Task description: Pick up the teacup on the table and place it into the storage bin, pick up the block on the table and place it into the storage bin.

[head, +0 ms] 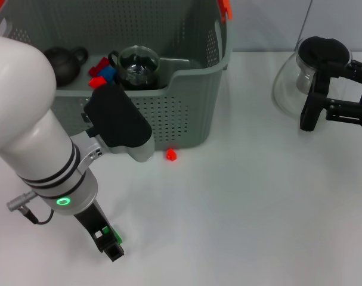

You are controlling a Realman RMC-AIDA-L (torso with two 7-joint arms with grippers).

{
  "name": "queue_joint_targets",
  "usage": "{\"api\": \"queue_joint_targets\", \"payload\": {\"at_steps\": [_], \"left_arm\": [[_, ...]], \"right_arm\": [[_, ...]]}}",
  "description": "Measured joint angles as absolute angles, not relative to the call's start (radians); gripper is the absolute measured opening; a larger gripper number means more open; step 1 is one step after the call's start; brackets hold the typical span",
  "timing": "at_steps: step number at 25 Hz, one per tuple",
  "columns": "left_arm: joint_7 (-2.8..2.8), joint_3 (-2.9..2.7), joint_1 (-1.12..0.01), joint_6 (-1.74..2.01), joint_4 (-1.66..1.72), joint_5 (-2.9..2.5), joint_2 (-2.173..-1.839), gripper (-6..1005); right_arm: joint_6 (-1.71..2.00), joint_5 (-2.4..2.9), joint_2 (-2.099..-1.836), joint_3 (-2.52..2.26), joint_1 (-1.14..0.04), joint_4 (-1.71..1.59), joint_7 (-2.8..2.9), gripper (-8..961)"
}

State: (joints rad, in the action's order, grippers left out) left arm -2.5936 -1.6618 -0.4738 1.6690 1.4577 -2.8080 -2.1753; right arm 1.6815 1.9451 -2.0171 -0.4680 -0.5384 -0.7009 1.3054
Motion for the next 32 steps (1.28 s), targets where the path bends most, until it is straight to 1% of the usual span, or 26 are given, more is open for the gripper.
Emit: {"api": "queue_joint_targets", "payload": {"at_steps": [10, 18, 23, 28, 32], "left_arm": [[-2.612, -1.701, -0.484, 1.634, 1.419, -2.806, -2.175, 751], [-2.613, -1.719, -0.484, 1.603, 1.396, -2.806, -2.175, 751], [-2.613, -1.723, -0.484, 1.6, 1.398, -2.806, -2.175, 598], [-2.616, -1.722, -0.491, 1.6, 1.397, -2.813, -2.175, 507], [-2.617, -1.706, -0.492, 1.639, 1.478, -2.826, -2.173, 434]], "right_arm": [[1.681, 1.945, -2.017, -0.468, -0.538, -0.701, 1.305, 914], [1.681, 1.945, -2.017, -0.468, -0.537, -0.701, 1.305, 915], [1.681, 1.943, -2.017, -0.468, -0.536, -0.702, 1.306, 915], [1.681, 1.941, -2.016, -0.468, -0.531, -0.701, 1.305, 915], [1.681, 1.94, -2.015, -0.468, -0.528, -0.701, 1.305, 915]]}}
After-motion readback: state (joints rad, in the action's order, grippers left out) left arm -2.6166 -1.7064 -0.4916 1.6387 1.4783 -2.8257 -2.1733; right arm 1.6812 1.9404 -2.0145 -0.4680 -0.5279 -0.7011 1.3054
